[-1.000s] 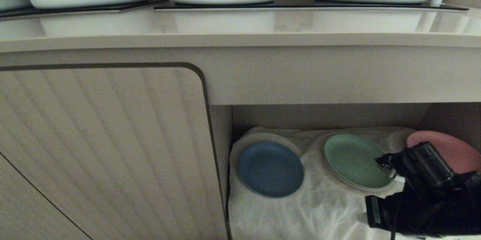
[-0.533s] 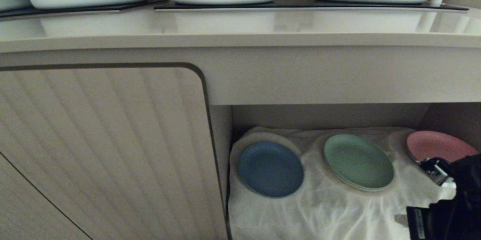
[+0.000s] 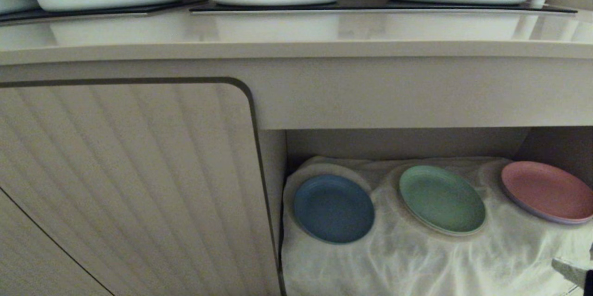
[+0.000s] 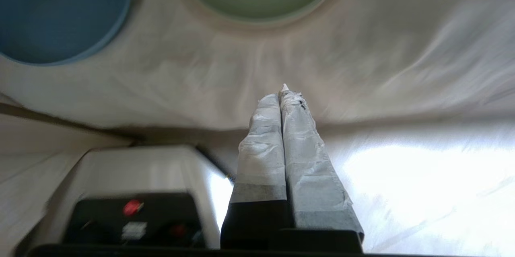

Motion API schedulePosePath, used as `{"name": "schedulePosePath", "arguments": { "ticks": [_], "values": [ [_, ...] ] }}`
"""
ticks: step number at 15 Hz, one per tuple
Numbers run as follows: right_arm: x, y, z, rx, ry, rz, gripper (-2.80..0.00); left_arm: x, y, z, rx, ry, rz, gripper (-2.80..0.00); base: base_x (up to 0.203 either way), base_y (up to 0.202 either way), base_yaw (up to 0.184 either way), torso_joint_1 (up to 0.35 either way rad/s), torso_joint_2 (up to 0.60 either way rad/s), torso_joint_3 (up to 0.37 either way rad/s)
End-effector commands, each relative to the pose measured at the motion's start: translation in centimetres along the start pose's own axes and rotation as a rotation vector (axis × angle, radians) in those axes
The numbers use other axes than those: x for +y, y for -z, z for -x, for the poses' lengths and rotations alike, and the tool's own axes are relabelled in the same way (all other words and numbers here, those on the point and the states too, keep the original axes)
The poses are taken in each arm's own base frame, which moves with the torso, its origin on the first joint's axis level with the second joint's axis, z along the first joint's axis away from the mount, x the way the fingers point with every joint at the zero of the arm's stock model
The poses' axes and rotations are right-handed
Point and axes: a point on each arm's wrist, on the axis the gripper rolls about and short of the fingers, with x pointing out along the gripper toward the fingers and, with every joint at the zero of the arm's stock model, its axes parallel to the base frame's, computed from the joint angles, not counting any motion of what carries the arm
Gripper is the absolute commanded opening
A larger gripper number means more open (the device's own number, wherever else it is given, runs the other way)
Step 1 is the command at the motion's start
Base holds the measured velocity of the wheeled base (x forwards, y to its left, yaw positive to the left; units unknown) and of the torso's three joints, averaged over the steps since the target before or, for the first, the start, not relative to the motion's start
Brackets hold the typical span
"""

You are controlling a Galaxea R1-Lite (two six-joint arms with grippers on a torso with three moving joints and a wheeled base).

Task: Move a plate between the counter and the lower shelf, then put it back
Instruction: Pick up the plate in the cupboard

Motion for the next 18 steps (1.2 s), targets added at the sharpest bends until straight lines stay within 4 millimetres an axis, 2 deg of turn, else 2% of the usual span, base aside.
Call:
{"name": "schedulePosePath", "arguments": {
  "ticks": [1, 4, 6, 9, 12, 15, 18],
  "values": [
    [-1.0, 2.4, 2.6, -0.169, -0.003, 0.028, -2.8, 0.0, 0.0, 0.0, 0.0, -0.001, 0.001, -2.8, 0.0, 0.0, 0.0, 0.0, 0.0, 0.0],
    [-1.8, 6.0, 3.1, -0.293, 0.023, 0.104, -2.8, 0.0, 0.0, 0.0, 0.0, -0.001, 0.001, -2.8, 0.0, 0.0, 0.0, 0.0, 0.0, 0.0],
    [-2.1, 7.1, 3.4, -0.359, 0.028, 0.138, -2.8, 0.0, 0.0, 0.0, 0.0, -0.001, 0.001, -2.8, 0.0, 0.0, 0.0, 0.0, 0.0, 0.0],
    [-2.2, 7.6, 4.0, -0.43, 0.014, 0.157, -2.8, 0.0, 0.0, 0.0, 0.0, -0.001, 0.001, -2.8, 0.0, 0.0, 0.0, 0.0, 0.0, 0.0],
    [-2.0, 7.0, 4.5, -0.525, -0.033, 0.161, -2.8, 0.0, 0.0, 0.0, 0.0, -0.001, 0.001, -2.8, 0.0, 0.0, 0.0, 0.0, 0.0, 0.0],
    [-2.0, 7.1, 4.5, -0.518, -0.014, 0.158, -2.8, 0.0, 0.0, 0.0, 0.0, -0.001, 0.001, -2.8, 0.0, 0.0, 0.0, 0.0, 0.0, 0.0],
    [-2.1, 8.3, 4.9, -0.533, 0.027, 0.163, -2.8, 0.0, 0.0, 0.0, -0.001, 0.0, 0.002, -2.8, 0.0, 0.0, 0.0, 0.0, 0.0, 0.0]
  ]
}}
